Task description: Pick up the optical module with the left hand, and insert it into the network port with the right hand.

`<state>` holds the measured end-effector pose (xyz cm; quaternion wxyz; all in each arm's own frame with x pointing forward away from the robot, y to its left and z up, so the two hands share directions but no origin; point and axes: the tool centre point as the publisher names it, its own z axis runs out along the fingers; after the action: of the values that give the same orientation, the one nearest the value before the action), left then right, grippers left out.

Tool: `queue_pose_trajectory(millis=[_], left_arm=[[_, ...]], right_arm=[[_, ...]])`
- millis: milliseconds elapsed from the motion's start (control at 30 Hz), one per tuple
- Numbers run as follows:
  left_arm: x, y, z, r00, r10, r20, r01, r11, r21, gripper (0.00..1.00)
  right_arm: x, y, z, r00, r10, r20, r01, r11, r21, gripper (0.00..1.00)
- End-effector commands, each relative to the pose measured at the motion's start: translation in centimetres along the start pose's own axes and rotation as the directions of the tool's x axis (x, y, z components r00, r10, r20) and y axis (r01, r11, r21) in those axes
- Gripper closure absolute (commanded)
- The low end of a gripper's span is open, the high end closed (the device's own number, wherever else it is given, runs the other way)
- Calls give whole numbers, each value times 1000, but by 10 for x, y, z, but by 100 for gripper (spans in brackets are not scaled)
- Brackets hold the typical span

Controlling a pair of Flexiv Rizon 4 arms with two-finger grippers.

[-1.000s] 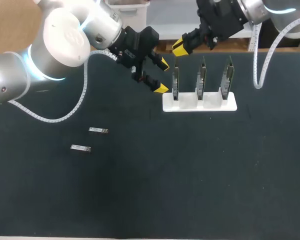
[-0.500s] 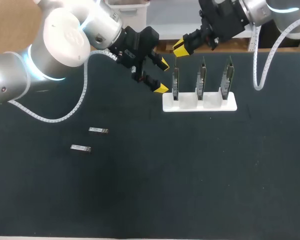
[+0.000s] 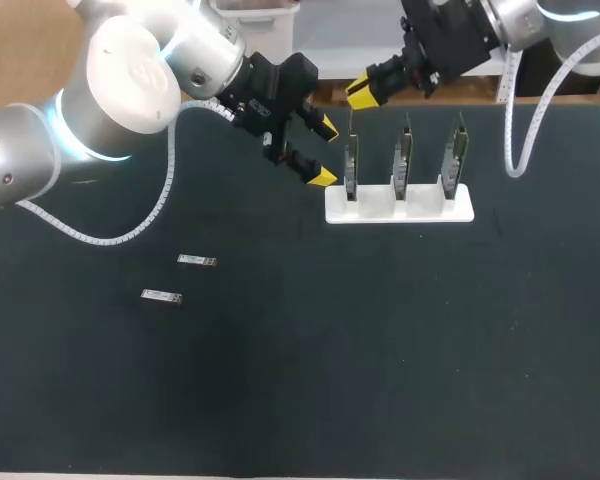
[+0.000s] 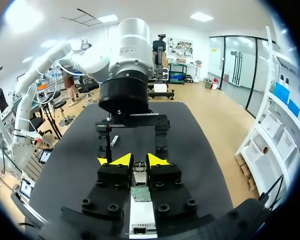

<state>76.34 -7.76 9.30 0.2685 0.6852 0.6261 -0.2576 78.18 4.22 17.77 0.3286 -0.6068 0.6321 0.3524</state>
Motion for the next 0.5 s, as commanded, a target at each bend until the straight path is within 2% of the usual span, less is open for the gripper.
queue_pose_trajectory(millis=[33, 500], left_arm=[[0, -1, 0, 1000, -1, -2, 1, 1000, -3, 0], [0, -1, 0, 1000, -1, -2, 1, 1000, -3, 0]], right_arm=[[0, 1, -2, 1000, 2, 7, -2, 1000, 0, 100], [3, -1, 1, 1000, 29, 8, -29, 999, -28, 100]])
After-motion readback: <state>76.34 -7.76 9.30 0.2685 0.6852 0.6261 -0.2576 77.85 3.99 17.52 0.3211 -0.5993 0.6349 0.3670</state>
